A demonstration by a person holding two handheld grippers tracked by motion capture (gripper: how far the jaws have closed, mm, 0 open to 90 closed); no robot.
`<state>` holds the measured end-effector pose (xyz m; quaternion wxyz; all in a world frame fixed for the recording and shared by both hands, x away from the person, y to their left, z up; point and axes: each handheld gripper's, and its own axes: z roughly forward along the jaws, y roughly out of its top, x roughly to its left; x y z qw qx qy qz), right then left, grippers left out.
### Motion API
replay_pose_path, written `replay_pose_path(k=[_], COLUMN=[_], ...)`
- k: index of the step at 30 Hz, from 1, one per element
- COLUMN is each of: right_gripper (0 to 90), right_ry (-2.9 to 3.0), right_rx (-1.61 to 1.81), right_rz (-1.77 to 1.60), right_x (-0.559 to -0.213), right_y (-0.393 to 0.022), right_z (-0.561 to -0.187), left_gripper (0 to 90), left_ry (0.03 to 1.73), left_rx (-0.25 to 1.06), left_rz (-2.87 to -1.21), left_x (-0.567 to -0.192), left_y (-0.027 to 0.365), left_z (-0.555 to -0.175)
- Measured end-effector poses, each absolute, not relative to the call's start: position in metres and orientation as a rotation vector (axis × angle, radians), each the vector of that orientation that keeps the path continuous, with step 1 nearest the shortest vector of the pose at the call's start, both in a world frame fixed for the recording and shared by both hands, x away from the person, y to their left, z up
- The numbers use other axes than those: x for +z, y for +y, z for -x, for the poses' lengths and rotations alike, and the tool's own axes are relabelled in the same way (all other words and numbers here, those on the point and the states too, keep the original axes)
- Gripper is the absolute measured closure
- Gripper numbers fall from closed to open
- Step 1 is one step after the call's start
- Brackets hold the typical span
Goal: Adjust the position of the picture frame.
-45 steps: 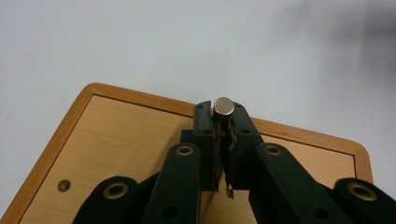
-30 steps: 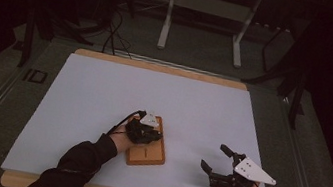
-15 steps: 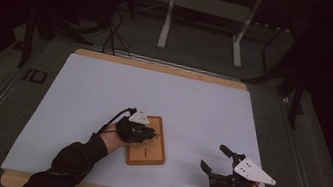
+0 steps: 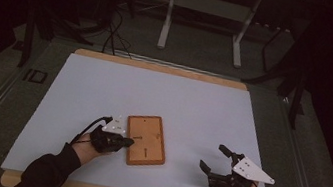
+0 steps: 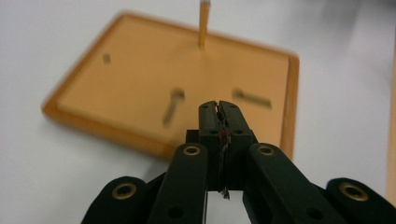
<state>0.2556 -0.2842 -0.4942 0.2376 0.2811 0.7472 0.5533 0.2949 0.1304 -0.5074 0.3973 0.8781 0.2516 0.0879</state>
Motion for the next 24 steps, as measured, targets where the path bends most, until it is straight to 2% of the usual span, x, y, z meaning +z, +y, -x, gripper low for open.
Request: replay_pose_path(k=[8,15,24], right_gripper=[12.8,12.8,12.8], right_ry=[2.054,2.056,2.055], right_rx=[1.512,1.511,1.515], right_rz=[-0.770,-0.771,-0.772], right_x=[-0.495,-0.495,-0.495], right_y=[-0.282,-0.281,-0.282], right_z=[-0.257,-0.256,-0.257], left_gripper=[89.5,89.6,89.6], left_ry=[0.646,0.639,0.632], left_rx=[0.157,0.099,0.090], left_rz=[-2.302,-2.340,-2.347], left_x=[-0.523,-0.532,-0.534], left_y=[0.144,0.138,0.135], left_z=[-0.279,-0.278,-0.278])
